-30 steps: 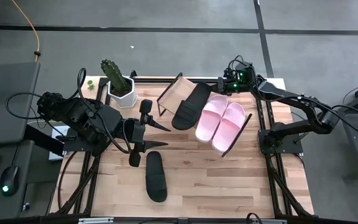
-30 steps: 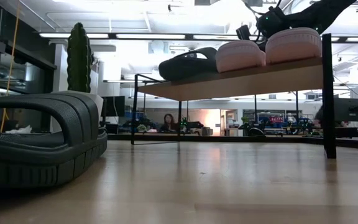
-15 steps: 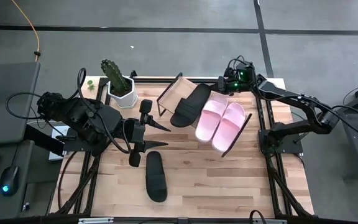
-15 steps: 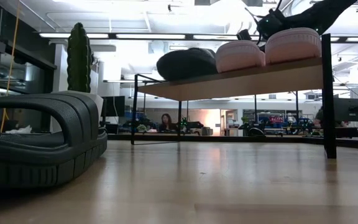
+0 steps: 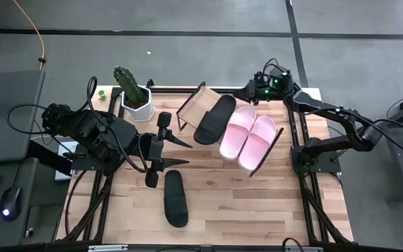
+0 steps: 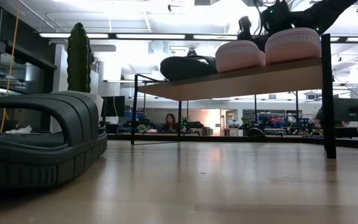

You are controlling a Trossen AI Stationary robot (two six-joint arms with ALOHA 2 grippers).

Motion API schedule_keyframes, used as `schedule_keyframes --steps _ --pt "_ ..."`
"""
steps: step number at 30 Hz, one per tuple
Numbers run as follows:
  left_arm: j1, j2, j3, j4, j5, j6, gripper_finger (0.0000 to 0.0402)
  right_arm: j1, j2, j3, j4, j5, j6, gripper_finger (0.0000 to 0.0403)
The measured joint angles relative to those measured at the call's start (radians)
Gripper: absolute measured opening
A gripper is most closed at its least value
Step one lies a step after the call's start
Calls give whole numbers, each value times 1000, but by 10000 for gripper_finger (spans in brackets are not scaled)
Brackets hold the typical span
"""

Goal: Pick and place slides into the shelf
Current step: Put the black slipper on the shelf

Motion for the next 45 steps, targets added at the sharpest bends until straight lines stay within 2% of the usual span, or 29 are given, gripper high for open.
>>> schedule_keyframes --steps 5,12,17,22,27,33,37,45 --pt "0 0 0 0 -1 0 172 14 -17 0 221 11 121 161" --pt "0 0 0 0 0 -1 172 92 -40 0 520 180 279 161" --pt "0 0 0 2 3 -28 172 200 -43 0 723 306 293 161" --pt "0 0 0 2 11 -133 172 320 -48 0 787 361 282 161" --pt "0 0 0 -32 10 -195 172 436 -70 0 788 366 176 161" --pt "0 0 0 -205 10 -367 172 564 -143 0 789 437 -18 161" --pt "0 0 0 -292 30 -425 172 628 -203 0 789 475 -147 161" --pt "0 0 0 -210 143 -430 172 752 -278 22 743 514 -303 161"
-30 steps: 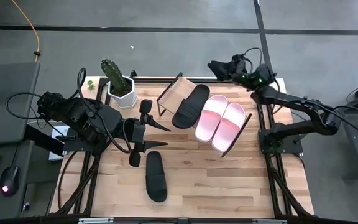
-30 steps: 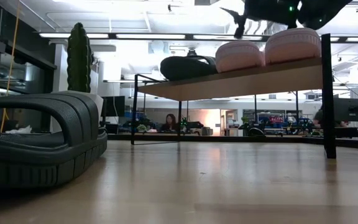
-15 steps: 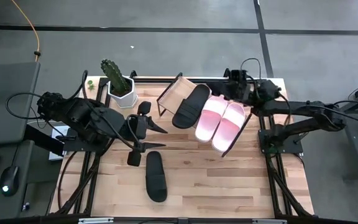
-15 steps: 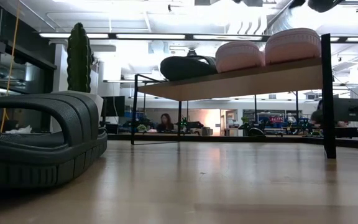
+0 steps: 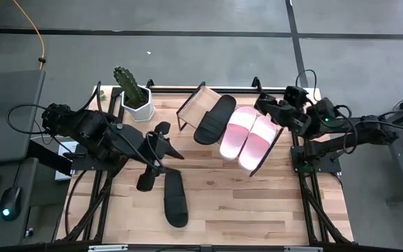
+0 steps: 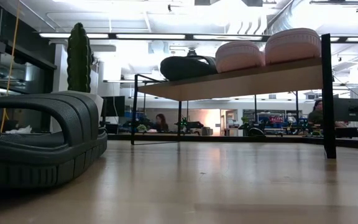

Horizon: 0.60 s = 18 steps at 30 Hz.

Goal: Pick and place slides into the shelf
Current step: Put the black slipper on the shelf

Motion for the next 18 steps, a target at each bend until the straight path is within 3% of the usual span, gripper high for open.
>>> schedule_keyframes --steps 4,9,14,18 --pt "0 0 0 94 57 -41 172 65 10 109 -193 -1 -58 161" --pt "-22 0 0 128 59 -66 172 113 60 320 -577 -5 -184 161" --pt "-75 2 0 -86 -39 -69 172 118 117 523 -934 -2 -340 161" --pt "-100 16 -1 -241 -67 -117 172 110 164 619 -1055 19 -392 161"
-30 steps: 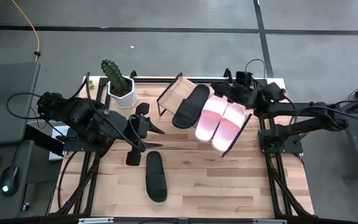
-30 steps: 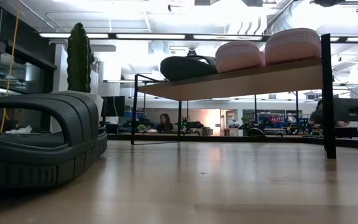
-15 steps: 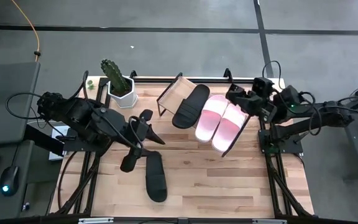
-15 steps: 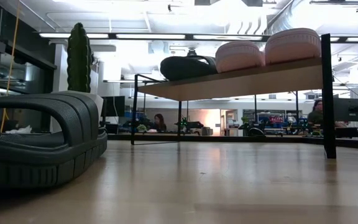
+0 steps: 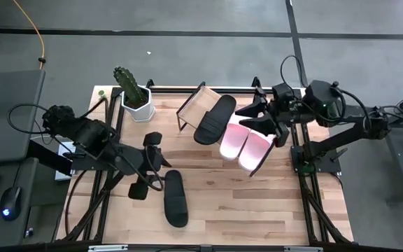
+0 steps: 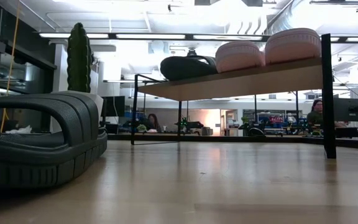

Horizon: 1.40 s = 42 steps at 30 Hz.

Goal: Pick and place slides into the shelf
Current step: Put the black slipper on the shelf

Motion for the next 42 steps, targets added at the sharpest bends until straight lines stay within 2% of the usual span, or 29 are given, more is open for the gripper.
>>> schedule_keyframes --steps 4,11,18,29,36,42 --pt "-8 5 2 -5 18 -32 172 -3 33 29 -5 34 1 161" --pt "-102 32 0 -39 102 -33 172 -3 82 26 0 95 44 161" --pt "-202 88 1 -130 40 -59 172 -3 143 25 37 119 89 161" --pt "-261 254 1 -133 3 -132 172 -3 164 23 45 107 141 161" --pt "-260 355 0 -128 60 -160 172 -3 163 23 44 64 159 161" --pt "-260 410 0 -68 93 -264 172 -3 163 23 38 -13 159 161"
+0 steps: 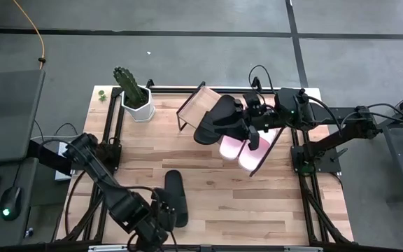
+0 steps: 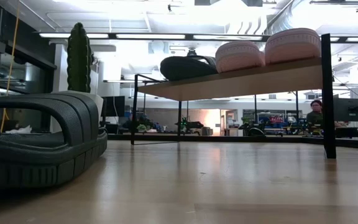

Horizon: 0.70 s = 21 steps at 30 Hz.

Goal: Pick and place slides into the shelf
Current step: Put the black slipper on the shelf

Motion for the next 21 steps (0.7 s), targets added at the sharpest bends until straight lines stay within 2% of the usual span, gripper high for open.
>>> schedule_keyframes --steps 4,8,15,21 --pt "8 7 0 23 68 -50 172 0 0 0 -3 -18 0 161" --pt "43 4 0 10 73 -70 172 1 0 0 -3 -33 52 161" --pt "148 -1 -4 7 92 61 172 16 -1 0 -4 -89 61 161" --pt "258 -11 -98 29 220 162 172 29 -1 1 -7 -89 57 161"
